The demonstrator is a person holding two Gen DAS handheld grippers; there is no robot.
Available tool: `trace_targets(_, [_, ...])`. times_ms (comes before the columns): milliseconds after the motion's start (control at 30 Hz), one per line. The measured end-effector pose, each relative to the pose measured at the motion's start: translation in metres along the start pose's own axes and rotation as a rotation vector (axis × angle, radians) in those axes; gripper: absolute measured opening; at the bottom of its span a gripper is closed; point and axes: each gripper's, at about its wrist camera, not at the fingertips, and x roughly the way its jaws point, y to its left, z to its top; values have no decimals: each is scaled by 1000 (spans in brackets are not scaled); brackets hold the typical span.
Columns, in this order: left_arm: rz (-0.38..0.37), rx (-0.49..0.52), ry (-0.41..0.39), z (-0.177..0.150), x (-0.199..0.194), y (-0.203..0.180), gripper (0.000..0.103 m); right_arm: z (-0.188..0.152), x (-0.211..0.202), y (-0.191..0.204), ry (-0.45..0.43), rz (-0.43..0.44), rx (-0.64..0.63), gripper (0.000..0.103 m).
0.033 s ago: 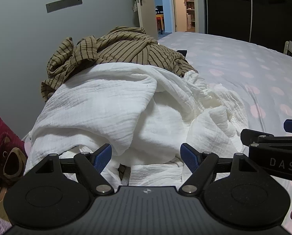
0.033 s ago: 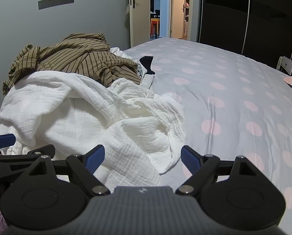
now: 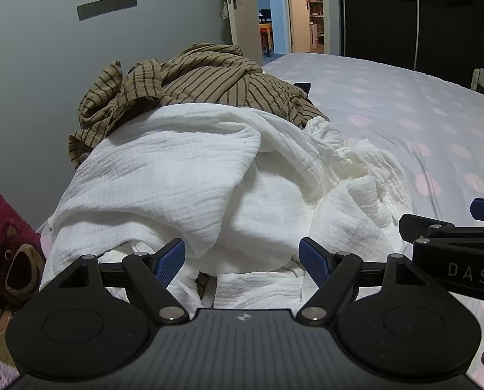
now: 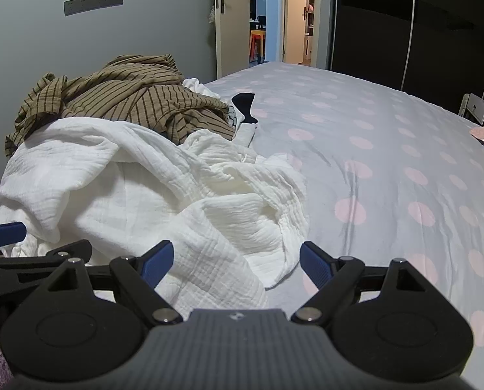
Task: Fold clothes
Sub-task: 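Reach both grippers toward the white muslin cloth on the pile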
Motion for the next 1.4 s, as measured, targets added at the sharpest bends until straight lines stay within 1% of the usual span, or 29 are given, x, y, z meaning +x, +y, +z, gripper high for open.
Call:
trace_targets(233, [-1,10,-4,-1,-1,0,77,-2,0,-1,8,1,2,86])
trace_targets(467, [2,10,15,-5,4,0,77,-1,3,5,6,-6,0,86])
trace_targets(800, [12,23,-3,-7,2,-1,76,-2,3,5,3,-10,0,86])
trace_targets(1400, [8,12,16,-6,3,2,76,-2,7,5,16,-10,-5,86])
